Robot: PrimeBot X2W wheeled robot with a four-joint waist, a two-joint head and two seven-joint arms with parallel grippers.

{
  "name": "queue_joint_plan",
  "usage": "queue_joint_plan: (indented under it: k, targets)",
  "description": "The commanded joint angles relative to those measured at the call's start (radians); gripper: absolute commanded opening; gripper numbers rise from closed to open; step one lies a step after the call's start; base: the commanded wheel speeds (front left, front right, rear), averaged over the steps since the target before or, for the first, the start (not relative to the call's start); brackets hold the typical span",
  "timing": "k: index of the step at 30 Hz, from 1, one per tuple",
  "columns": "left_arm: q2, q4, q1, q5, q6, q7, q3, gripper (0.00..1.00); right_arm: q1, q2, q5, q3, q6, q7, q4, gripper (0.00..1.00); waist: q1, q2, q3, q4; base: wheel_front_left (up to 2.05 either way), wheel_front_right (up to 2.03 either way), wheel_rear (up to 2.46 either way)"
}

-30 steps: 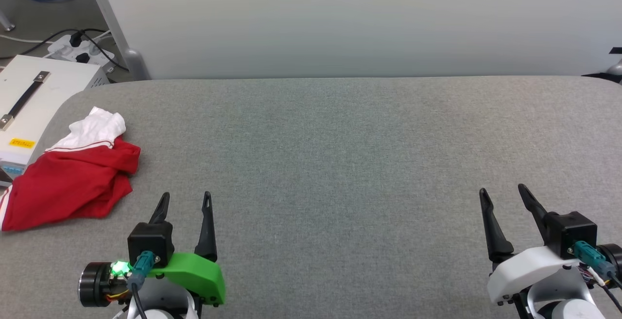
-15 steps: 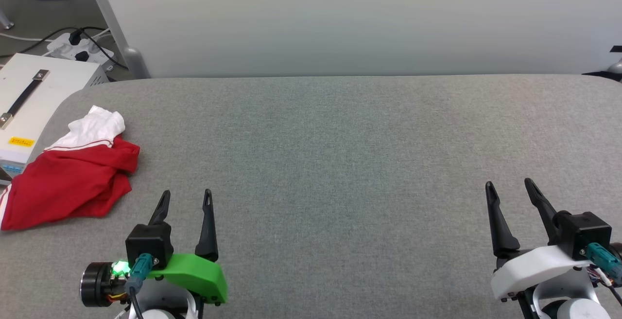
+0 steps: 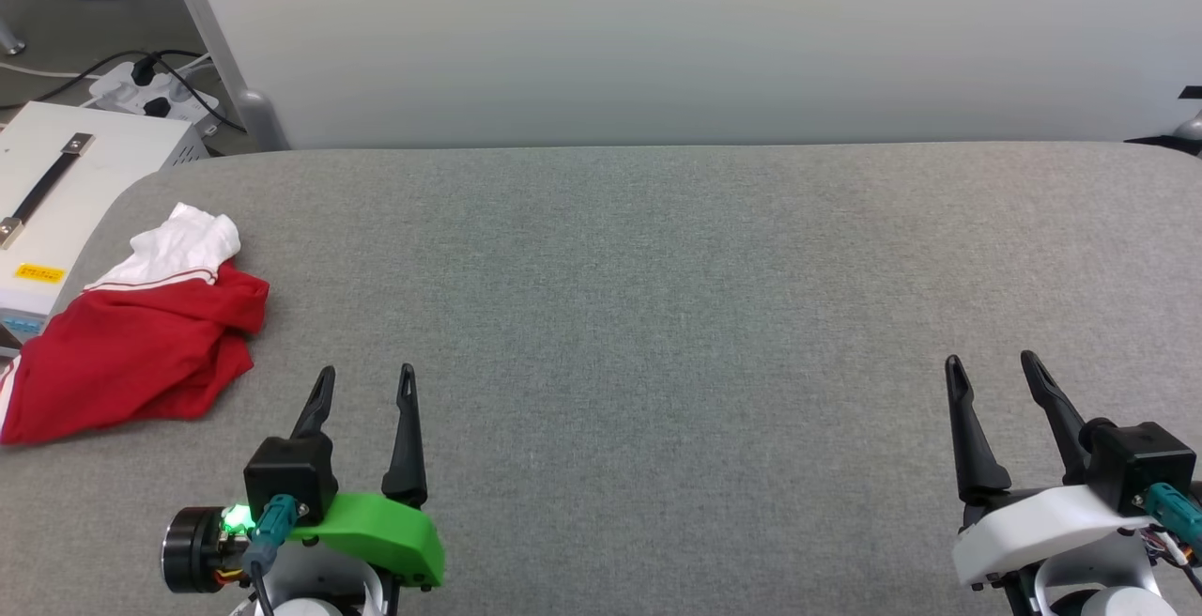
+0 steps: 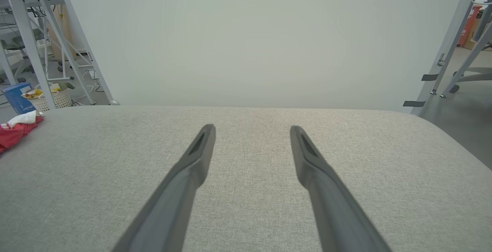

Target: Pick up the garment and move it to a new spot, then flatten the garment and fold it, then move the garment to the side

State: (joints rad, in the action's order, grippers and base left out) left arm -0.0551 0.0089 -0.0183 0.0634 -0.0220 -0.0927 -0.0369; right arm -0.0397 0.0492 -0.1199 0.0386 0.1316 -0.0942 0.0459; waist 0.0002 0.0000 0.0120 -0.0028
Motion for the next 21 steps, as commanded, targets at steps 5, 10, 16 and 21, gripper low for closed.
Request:
queue_joint_plan:
  k: [5,10,16,21]
  targets:
    - [0.002,0.006,0.014,0.021,-0.006,-0.019,-0.007,1.0,-0.015,0.001,-0.024,-0.001,0.0,-0.02,0.009,1.0,-0.0002,0.0,-0.001,-0.002,0.0,0.0,0.0]
    - [0.002,0.008,0.014,0.028,-0.008,-0.029,-0.01,1.0,-0.021,0.001,-0.032,-0.001,0.0,-0.03,0.011,1.0,-0.0002,0.0,0.0,-0.003,0.0,0.0,0.0]
    - [0.003,0.01,0.014,0.034,-0.011,-0.042,-0.014,1.0,-0.028,0.001,-0.032,-0.006,0.0,-0.042,0.007,1.0,-0.0002,0.0,0.002,-0.003,0.0,0.0,0.0]
    - [0.003,0.012,0.015,0.041,-0.014,-0.052,-0.018,1.0,-0.032,0.001,-0.034,-0.007,-0.001,-0.053,0.006,1.0,-0.0002,0.0,0.003,-0.003,0.0,0.0,0.0]
